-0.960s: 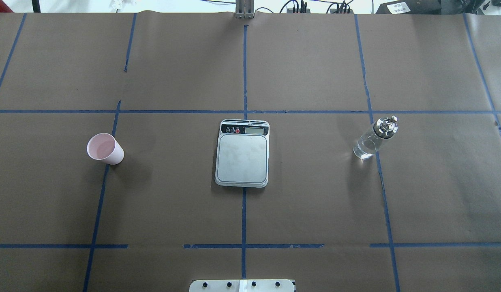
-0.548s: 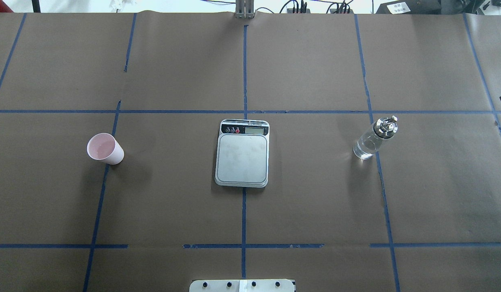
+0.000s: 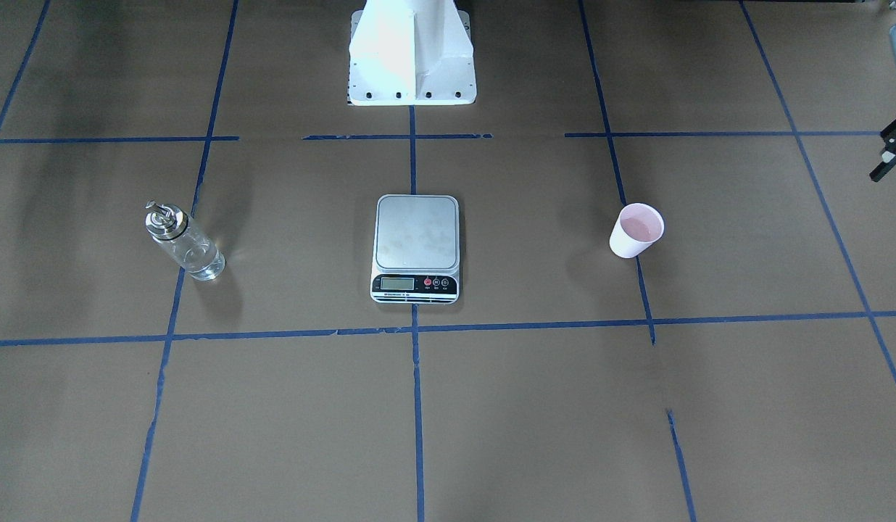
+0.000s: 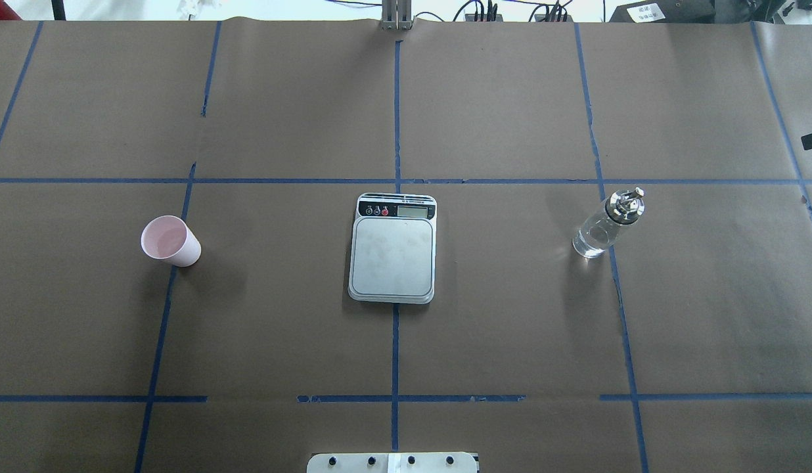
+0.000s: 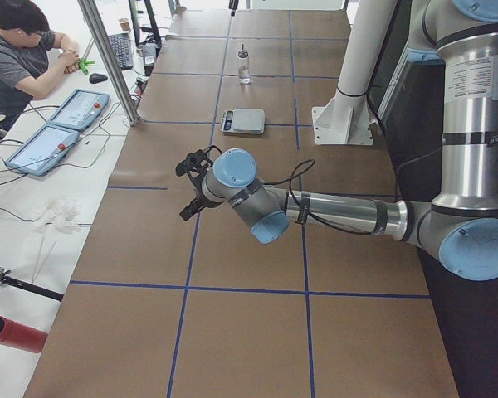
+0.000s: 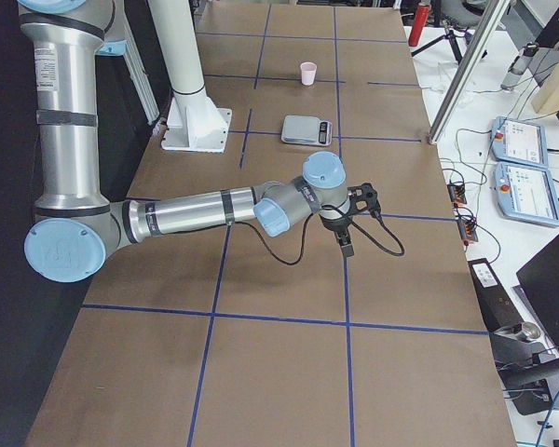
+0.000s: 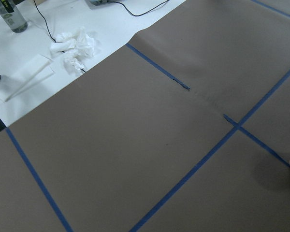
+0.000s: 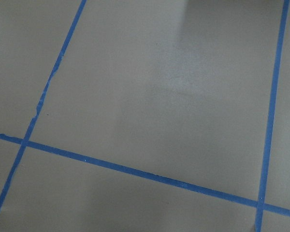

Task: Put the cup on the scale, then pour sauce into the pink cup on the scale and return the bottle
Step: 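Reach the left gripper to the pink cup and grasp it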

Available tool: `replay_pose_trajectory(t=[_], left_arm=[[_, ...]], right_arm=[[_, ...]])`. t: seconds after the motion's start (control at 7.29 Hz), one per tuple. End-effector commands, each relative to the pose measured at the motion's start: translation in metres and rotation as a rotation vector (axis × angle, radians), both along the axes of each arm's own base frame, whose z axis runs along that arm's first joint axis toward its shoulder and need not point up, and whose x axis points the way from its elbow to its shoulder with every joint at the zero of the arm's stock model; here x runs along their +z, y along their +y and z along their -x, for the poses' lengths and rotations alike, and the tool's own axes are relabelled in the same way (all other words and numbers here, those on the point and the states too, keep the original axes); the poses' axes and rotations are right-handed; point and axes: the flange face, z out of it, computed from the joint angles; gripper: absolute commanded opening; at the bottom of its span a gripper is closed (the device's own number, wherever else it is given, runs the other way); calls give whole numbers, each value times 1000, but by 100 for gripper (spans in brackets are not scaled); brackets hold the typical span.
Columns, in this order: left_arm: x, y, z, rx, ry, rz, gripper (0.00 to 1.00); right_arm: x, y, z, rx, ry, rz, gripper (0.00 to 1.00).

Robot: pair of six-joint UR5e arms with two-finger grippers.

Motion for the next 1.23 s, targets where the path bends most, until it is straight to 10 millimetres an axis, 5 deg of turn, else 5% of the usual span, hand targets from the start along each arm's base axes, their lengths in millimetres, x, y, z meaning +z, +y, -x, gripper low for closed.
replay_pose_trajectory(t=[0.0, 0.27, 0.82, 1.1], left_arm=[[-19, 9, -50, -155, 6, 137, 98], [-34, 19, -106, -222, 83, 295, 72], [-58, 62, -252, -262, 149, 452, 67], [-48, 68, -276, -263, 124, 458, 61]], right_arm=[[5, 5, -1, 3, -2, 0, 100], [7, 7, -2, 4, -1, 4, 100], [6, 8, -2, 4, -2, 3, 100], [8, 9, -2, 3, 0, 6, 100]])
